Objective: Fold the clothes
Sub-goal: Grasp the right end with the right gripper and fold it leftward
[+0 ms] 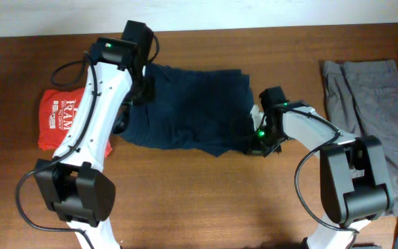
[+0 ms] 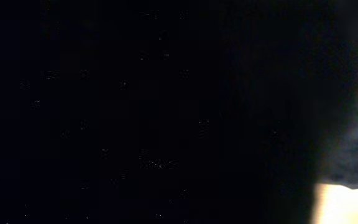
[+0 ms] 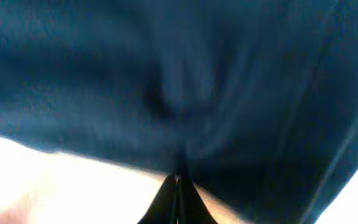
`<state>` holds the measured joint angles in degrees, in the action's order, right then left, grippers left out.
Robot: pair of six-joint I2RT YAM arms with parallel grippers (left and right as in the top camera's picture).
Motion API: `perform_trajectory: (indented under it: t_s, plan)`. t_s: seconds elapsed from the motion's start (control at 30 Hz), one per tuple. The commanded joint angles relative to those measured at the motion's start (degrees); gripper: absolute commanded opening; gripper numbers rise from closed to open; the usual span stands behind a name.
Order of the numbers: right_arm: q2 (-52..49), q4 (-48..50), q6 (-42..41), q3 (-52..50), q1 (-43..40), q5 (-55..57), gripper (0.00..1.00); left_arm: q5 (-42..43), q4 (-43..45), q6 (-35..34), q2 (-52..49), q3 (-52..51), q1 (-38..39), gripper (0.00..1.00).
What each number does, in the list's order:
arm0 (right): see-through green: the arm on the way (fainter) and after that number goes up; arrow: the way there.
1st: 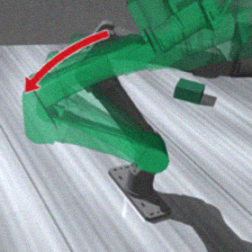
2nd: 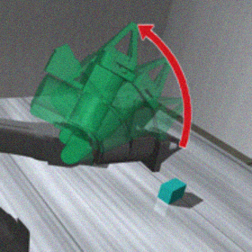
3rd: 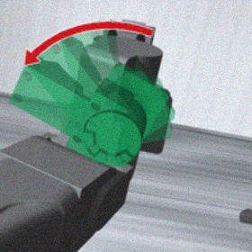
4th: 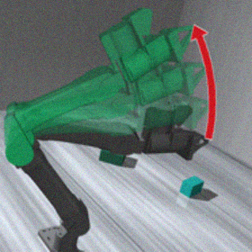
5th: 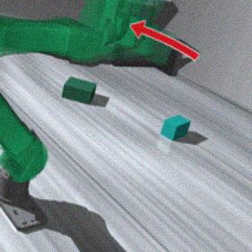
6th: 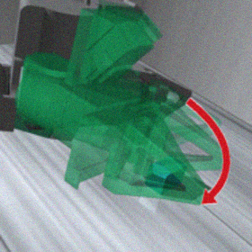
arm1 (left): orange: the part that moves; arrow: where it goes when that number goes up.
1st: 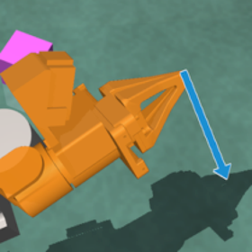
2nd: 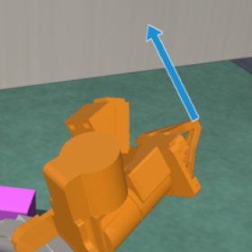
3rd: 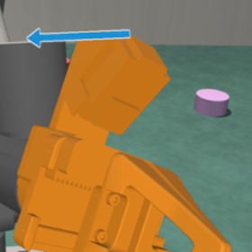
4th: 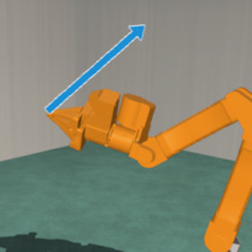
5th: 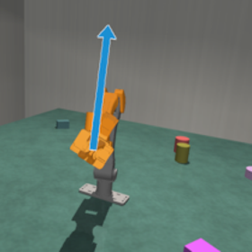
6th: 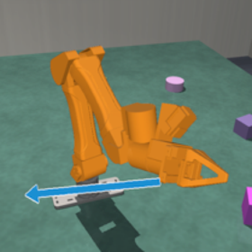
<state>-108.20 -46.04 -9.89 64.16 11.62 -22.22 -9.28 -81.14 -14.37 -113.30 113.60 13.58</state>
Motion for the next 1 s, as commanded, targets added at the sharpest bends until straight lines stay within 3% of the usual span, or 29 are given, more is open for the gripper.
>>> perform_trajectory:
  t_s: [0.0,0.2,0.43,0.73,0.97]
  plan:
    - [-0.24,-2.78,0.63,-0.31,2.93,-0.74,0.04,-1.44,-0.72,0.83,0.0,1.22,-3.85,0.0]
    - [3.54,-0.79,0.66,-0.07,7.93,0.2,0.04,3.93,-0.98,8.07,0.0,2.6,-7.13,0.0]
    - [8.61,11.21,-0.35,2.4,4.98,0.33,0.04,3.93,-0.76,8.24,0.0,2.6,-6.71,0.0]
    - [-1.73,23.89,-1.11,2.4,3.67,0.37,0.04,3.96,-0.79,8.22,0.0,2.6,-6.71,0.0]
    - [-4.46,20.83,-3.78,2.4,3.72,0.37,0.04,3.96,-0.76,8.2,0.0,2.6,-6.73,0.0]
